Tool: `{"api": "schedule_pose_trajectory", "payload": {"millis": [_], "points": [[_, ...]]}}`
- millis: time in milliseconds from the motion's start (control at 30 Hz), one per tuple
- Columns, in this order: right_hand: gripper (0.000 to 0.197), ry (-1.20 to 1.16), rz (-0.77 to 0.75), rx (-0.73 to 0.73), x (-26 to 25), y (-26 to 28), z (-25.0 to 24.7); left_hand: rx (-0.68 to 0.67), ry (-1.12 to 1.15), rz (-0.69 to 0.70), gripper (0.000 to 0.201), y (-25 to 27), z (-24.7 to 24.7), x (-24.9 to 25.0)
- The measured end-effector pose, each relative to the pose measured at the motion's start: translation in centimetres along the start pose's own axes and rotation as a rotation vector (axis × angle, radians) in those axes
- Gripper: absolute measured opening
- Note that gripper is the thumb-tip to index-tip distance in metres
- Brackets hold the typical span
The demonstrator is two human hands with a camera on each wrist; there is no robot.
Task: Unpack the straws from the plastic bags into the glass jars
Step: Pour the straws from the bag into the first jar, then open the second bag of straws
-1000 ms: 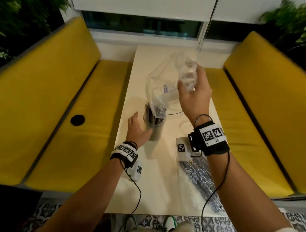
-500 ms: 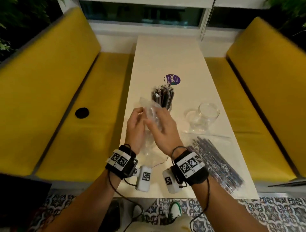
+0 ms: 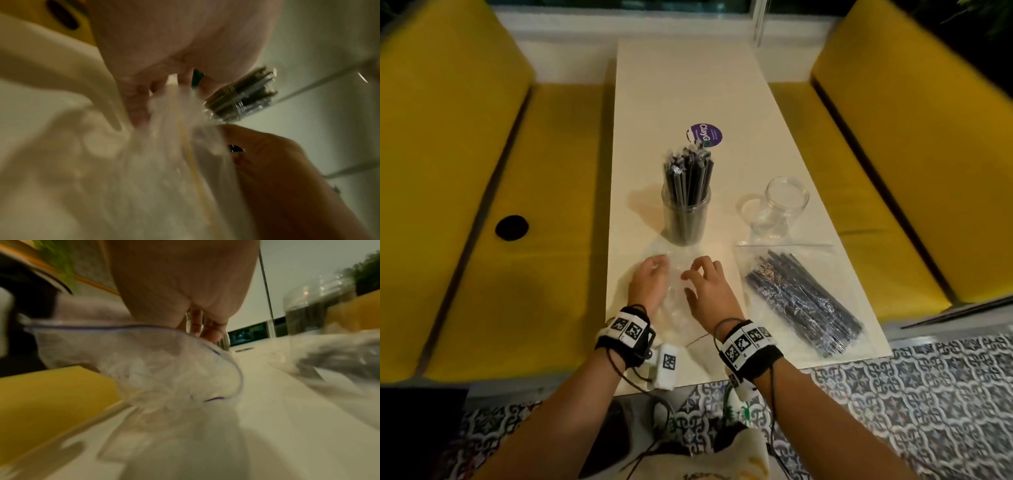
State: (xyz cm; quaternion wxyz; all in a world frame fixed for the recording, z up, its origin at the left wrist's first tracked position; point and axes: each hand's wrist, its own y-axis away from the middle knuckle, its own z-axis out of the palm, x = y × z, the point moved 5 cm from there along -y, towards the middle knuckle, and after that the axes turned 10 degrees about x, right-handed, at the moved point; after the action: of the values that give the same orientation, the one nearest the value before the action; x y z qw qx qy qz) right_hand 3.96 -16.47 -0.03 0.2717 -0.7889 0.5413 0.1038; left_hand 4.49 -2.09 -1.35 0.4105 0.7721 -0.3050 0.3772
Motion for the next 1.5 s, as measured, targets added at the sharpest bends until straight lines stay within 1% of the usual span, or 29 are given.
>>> {"api": "schedule_pose_trajectory", "payload": {"millis": [33,67,100,133,167,200,267,333,433,500,533,567,633,667,733,800,833,867,900,967,1000,1067,1100,1133,1200,1300,1400,1467,1500], "points": [[0.031,0.011,0.053,-0.033,0.7,0.3,0.7,0.038,-0.165,0.099,0.034,0.3,0.0,0.1],[0.032,0.012,0.096,-0.074,1.3,0.6,1.3,0.113,-0.280,0.231,0.036,0.8,-0.2,0.4],[0.034,-0.006,0.136,-0.119,1.7,0.7,1.8,0.181,-0.322,0.375,0.034,1.5,-0.1,0.8],[0.035,-0.048,0.175,-0.160,2.0,0.7,2.1,0.204,-0.319,0.513,0.031,2.1,0.4,0.9],[0.036,-0.105,0.216,-0.188,2.2,0.6,2.1,0.176,-0.307,0.618,0.028,2.6,1.1,0.9],[0.037,-0.158,0.265,-0.208,2.7,0.5,2.2,0.119,-0.300,0.670,0.028,2.9,2.0,0.7],[0.039,-0.256,0.360,-0.223,3.7,0.3,1.4,0.026,-0.359,0.660,0.030,3.0,3.4,-0.1],[0.039,-0.358,0.434,-0.177,5.0,0.2,-0.1,0.038,-0.459,0.642,0.032,2.6,4.0,-1.2],[0.033,-0.385,0.468,-0.025,7.6,-0.5,-3.9,0.014,-0.620,0.683,0.034,2.3,4.9,-1.9],[0.033,-0.378,0.512,0.039,10.1,-1.3,-6.3,0.043,-0.630,0.654,0.035,2.0,4.6,-1.2],[0.034,-0.360,0.543,0.050,11.5,-1.8,-7.4,0.087,-0.614,0.660,0.036,1.9,4.3,-0.4],[0.034,-0.314,0.573,0.043,12.7,-2.1,-8.1,0.131,-0.613,0.677,0.038,1.8,3.7,0.5],[0.033,-0.204,0.599,0.023,14.4,-2.6,-8.5,0.219,-0.656,0.810,0.039,2.2,2.3,2.7],[0.032,-0.149,0.574,0.002,14.9,-2.9,-8.5,0.262,-0.659,0.886,0.037,2.3,1.7,3.8],[0.033,-0.022,0.505,-0.083,15.7,-3.1,-7.9,0.332,-0.648,0.984,0.031,2.5,0.6,6.2],[0.036,0.078,0.430,-0.167,16.1,-3.1,-6.9,0.348,-0.597,1.016,0.022,3.1,0.4,8.4],[0.037,0.123,0.377,-0.181,15.4,-3.4,-6.6,0.287,-0.562,1.012,0.016,3.4,0.8,8.9],[0.038,0.143,0.332,-0.207,16.8,-3.6,-6.0,0.264,-0.538,0.996,0.010,4.2,2.5,9.7],[0.038,0.162,0.246,-0.274,23.1,-4.5,-8.2,0.283,-0.504,0.933,0.006,6.8,9.9,12.2],[0.039,0.247,0.198,-0.301,23.1,-4.9,-6.9,0.147,-0.413,0.808,0.003,6.8,11.9,12.3],[0.040,0.270,0.177,-0.287,23.2,-5.2,-6.8,0.089,-0.400,0.731,0.003,6.3,13.3,11.8],[0.036,0.322,0.143,-0.275,22.5,-5.1,-7.7,-0.014,-0.419,0.524,0.007,5.5,16.0,10.0],[0.033,0.340,0.147,-0.270,22.5,-4.9,-8.0,-0.037,-0.450,0.418,0.012,5.5,17.1,9.0],[0.030,0.335,0.143,-0.268,22.2,-4.7,-8.2,-0.047,-0.484,0.336,0.019,5.4,17.9,7.9],[0.022,0.309,0.159,-0.243,21.7,-4.5,-8.8,-0.029,-0.543,0.228,0.034,5.3,18.5,6.5],[0.013,0.226,0.238,-0.132,20.7,-4.7,-11.4,-0.007,-0.494,0.206,0.047,5.3,18.7,7.0],[0.010,0.198,0.243,0.040,18.6,-5.0,-15.0,-0.023,-0.336,0.205,0.056,5.3,18.8,9.1],[0.008,0.155,0.241,0.089,16.6,-4.7,-16.7,-0.045,-0.216,0.208,0.063,5.2,18.6,10.4],[0.008,0.115,0.247,0.102,15.6,-4.5,-17.3,-0.063,-0.154,0.210,0.062,5.1,18.4,10.9]]}}
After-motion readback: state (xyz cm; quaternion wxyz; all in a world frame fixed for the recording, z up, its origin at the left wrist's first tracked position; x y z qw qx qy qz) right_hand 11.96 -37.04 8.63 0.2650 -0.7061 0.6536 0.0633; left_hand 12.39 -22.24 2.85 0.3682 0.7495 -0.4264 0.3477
